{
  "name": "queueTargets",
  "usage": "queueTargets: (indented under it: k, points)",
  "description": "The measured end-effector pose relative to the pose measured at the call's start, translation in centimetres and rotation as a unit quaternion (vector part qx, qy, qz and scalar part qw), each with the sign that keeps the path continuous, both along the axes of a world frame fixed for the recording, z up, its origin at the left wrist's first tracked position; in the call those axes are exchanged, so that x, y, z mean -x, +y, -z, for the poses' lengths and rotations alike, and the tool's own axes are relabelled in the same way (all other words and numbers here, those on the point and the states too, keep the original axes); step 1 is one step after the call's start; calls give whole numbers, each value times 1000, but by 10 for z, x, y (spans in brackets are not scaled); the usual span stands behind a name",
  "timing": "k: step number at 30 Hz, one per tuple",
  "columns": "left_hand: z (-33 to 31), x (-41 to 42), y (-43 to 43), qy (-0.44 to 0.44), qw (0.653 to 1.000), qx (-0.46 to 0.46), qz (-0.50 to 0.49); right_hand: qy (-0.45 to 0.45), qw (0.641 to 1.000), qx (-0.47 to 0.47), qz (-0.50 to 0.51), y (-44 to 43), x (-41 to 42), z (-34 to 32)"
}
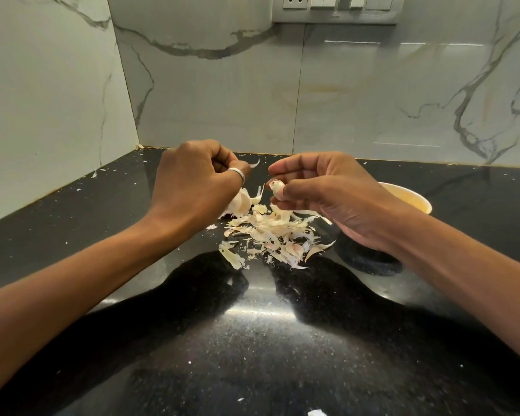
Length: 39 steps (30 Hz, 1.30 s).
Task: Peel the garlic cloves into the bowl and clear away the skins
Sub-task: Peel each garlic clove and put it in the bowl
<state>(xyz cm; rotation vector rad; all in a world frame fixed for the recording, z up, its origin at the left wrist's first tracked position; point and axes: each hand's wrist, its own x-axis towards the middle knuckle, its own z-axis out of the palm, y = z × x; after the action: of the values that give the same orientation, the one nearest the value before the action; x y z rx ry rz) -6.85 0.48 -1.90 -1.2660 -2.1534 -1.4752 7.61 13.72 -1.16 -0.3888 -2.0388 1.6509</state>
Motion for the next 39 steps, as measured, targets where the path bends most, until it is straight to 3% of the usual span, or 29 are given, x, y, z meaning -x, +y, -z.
queueTargets:
  k: [6, 14, 21, 39]
  points:
    - [7, -6, 1, 69, 995, 49, 56, 6, 999, -35, 13, 1, 1, 0]
    - [12, -3, 1, 219, 967, 38, 127, 5, 999, -42, 6, 2, 0, 0]
    - [14, 4, 4, 245, 962, 29, 117, -15, 999, -44, -5, 3, 0, -1]
    - [15, 4, 3, 204, 977, 58, 21, -31, 995, -96, 20, 6, 1, 1]
